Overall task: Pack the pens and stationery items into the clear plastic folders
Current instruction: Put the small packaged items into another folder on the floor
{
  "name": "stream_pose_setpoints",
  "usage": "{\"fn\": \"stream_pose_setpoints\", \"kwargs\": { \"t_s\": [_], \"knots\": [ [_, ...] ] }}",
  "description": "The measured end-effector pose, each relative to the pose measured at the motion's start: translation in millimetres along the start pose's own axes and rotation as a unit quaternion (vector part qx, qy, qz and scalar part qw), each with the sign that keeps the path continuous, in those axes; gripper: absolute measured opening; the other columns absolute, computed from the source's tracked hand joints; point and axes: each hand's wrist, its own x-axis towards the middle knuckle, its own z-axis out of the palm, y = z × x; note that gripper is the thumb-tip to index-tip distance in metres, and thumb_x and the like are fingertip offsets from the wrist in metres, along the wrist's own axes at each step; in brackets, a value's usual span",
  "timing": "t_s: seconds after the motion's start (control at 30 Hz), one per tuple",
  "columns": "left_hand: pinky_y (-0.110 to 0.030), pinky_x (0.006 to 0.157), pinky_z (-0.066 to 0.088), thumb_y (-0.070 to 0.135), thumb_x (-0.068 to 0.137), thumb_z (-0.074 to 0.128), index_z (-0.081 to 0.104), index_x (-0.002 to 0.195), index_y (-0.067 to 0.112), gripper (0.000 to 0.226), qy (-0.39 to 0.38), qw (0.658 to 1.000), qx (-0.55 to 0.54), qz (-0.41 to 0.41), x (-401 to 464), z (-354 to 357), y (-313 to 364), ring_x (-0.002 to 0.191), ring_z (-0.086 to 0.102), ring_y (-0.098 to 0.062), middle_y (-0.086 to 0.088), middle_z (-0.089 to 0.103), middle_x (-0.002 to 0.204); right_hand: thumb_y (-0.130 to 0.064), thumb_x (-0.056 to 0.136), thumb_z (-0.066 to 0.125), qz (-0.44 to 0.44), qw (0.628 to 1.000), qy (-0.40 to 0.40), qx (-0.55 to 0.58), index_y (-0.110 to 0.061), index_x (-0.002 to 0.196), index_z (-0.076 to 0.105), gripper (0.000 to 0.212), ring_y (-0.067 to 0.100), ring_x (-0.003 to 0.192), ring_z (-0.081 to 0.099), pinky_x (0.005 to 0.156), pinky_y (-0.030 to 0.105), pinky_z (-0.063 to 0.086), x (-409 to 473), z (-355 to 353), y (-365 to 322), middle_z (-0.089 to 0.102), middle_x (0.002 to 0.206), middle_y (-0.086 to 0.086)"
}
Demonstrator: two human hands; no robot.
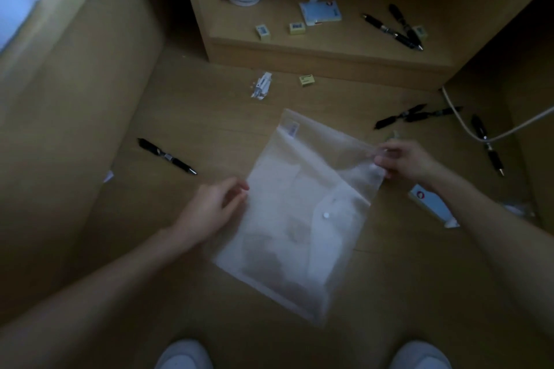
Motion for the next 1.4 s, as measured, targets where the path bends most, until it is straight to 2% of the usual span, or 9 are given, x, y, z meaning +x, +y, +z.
{"fn": "stream_pose_setpoints", "kwargs": {
  "t_s": [0.07, 0.17, 0.3, 0.47, 0.63, 0.77, 1.0, 1.13, 1.4],
  "knots": [
    [-0.005, 0.078, 0.038, 0.02, 0.094, 0.055, 0.067, 0.106, 0.012, 0.018, -0.024, 0.99, 0.063, 0.121, 16, 1, -2, 0.087, 0.051, 0.001, -0.003, 0.067, 0.1, 0.005, 0.09, 0.056, -0.046, 0.998, 0.024, -0.033, 0.006, 0.119, 0.059, 0.03, 0.02, 0.084, 0.06, 0.06, 0.005, 0.041, 13, 8, -13, 0.064, 0.107, 0.021],
    [-0.023, 0.103, 0.03, 0.042, 0.091, 0.043, 0.064, 0.119, 0.018, 0.042, -0.089, 0.945, 0.19, 0.25, 39, 13, -11, 0.117, 0.05, -0.014, -0.005, 0.06, 0.128, 0.007, 0.088, 0.057, -0.108, 0.992, 0.045, -0.044, 0.001, 0.116, 0.063, 0.029, -0.004, 0.075, 0.056, 0.062, -0.002, 0.036, 30, 21, -31, 0.065, 0.112, 0.021],
    [-0.038, 0.114, -0.001, 0.064, 0.084, 0.027, 0.034, 0.146, 0.034, 0.069, -0.17, 0.909, 0.291, 0.245, 48, 34, -17, 0.146, 0.013, -0.024, -0.001, 0.019, 0.158, 0.0, 0.086, 0.062, -0.134, 0.982, 0.087, -0.098, -0.01, 0.119, 0.064, 0.035, 0.024, 0.103, 0.056, 0.082, 0.016, 0.038, 42, 45, -45, 0.058, 0.118, 0.018],
    [-0.039, 0.114, -0.005, 0.069, 0.081, 0.016, 0.017, 0.15, 0.036, 0.077, -0.17, 0.924, 0.287, 0.188, 38, 48, -27, 0.147, 0.001, -0.024, 0.002, 0.002, 0.16, -0.006, 0.083, 0.062, -0.131, 0.96, 0.243, -0.054, -0.011, 0.124, 0.058, 0.041, 0.032, 0.114, 0.048, 0.099, 0.028, 0.032, 6, 77, -29, 0.046, 0.121, 0.016],
    [-0.042, 0.113, -0.001, 0.068, 0.088, 0.018, 0.021, 0.15, 0.034, 0.071, -0.122, 0.935, 0.279, 0.181, 32, 60, -32, 0.147, 0.007, -0.026, -0.001, 0.008, 0.16, -0.035, 0.087, 0.063, -0.137, 0.975, 0.105, -0.14, -0.018, 0.139, 0.041, 0.059, 0.027, 0.129, 0.035, 0.109, 0.037, 0.029, -49, 132, 9, 0.035, 0.14, 0.009],
    [-0.042, 0.115, -0.002, 0.067, 0.091, 0.016, 0.018, 0.15, 0.035, 0.068, -0.102, 0.938, 0.279, 0.178, 30, 67, -35, 0.146, 0.002, -0.023, 0.002, 0.004, 0.16, -0.047, 0.086, 0.062, -0.157, 0.958, 0.115, -0.212, -0.007, 0.145, 0.03, 0.078, 0.028, 0.142, 0.02, 0.115, 0.034, 0.014, -48, 146, 25, 0.024, 0.154, 0.015],
    [-0.047, 0.111, 0.014, 0.061, 0.096, 0.016, 0.026, 0.149, 0.029, 0.063, -0.064, 0.929, 0.311, 0.188, 28, 74, -37, 0.142, 0.017, -0.028, -0.007, 0.023, 0.157, -0.014, 0.082, 0.061, -0.224, 0.912, 0.214, -0.269, 0.0, 0.1, 0.068, 0.023, 0.035, 0.11, 0.062, 0.097, 0.041, 0.045, -34, 149, 28, 0.065, 0.115, 0.021],
    [-0.049, 0.109, 0.016, 0.06, 0.097, 0.015, 0.028, 0.148, 0.027, 0.062, -0.056, 0.924, 0.324, 0.196, 28, 75, -38, 0.141, 0.019, -0.029, -0.009, 0.026, 0.155, -0.011, 0.077, 0.064, -0.274, 0.899, 0.235, -0.247, -0.003, 0.093, 0.074, 0.02, 0.031, 0.098, 0.068, 0.085, 0.044, 0.053, -34, 145, 34, 0.072, 0.101, 0.013],
    [-0.047, 0.11, 0.015, 0.061, 0.097, 0.014, 0.025, 0.149, 0.028, 0.062, -0.07, 0.925, 0.326, 0.184, 28, 75, -38, 0.142, 0.016, -0.028, -0.007, 0.024, 0.156, -0.022, 0.09, 0.05, -0.264, 0.924, 0.23, -0.15, -0.002, 0.101, 0.073, 0.033, 0.028, 0.103, 0.067, 0.096, 0.045, 0.048, -36, 146, 38, 0.072, 0.104, 0.012]
  ]
}}
